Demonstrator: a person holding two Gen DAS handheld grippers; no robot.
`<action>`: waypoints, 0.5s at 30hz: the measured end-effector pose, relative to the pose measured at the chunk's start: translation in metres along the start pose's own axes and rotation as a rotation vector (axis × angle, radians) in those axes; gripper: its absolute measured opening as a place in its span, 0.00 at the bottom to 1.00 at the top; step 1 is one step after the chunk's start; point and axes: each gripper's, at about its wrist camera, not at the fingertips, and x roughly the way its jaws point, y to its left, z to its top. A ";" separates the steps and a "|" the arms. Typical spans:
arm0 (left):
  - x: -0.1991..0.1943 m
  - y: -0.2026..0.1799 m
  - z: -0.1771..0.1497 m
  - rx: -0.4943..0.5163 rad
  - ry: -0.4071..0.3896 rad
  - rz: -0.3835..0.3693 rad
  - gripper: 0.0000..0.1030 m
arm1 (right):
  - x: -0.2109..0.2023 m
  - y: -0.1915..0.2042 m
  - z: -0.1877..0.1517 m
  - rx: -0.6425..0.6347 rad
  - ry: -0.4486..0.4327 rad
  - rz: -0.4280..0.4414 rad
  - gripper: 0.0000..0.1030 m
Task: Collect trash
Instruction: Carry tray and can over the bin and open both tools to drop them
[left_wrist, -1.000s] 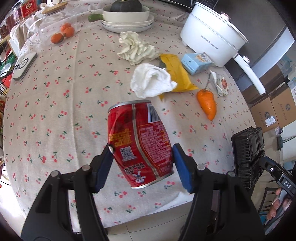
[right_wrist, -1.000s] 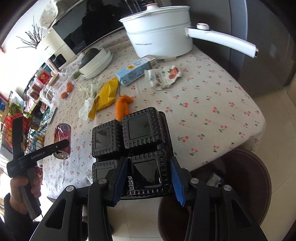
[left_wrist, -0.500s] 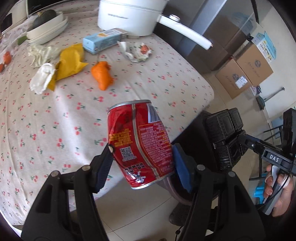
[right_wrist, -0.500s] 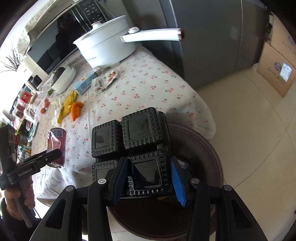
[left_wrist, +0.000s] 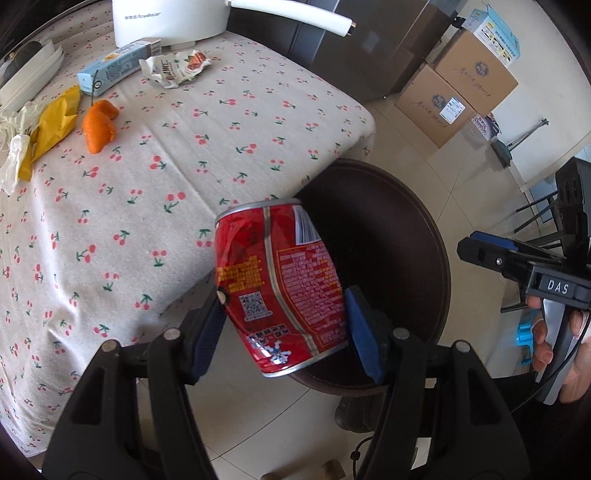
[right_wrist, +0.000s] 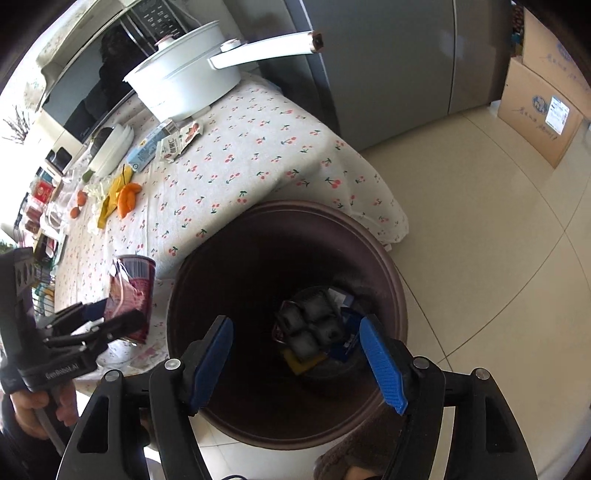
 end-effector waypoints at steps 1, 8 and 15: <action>0.003 -0.004 0.000 0.010 0.000 -0.006 0.64 | -0.001 -0.002 -0.001 0.007 0.001 0.001 0.71; 0.005 -0.017 0.007 0.070 -0.038 -0.025 0.79 | -0.011 -0.014 -0.004 0.023 -0.010 -0.006 0.72; -0.010 0.006 0.012 0.005 -0.080 0.003 0.84 | -0.018 -0.018 0.001 0.042 -0.029 -0.003 0.72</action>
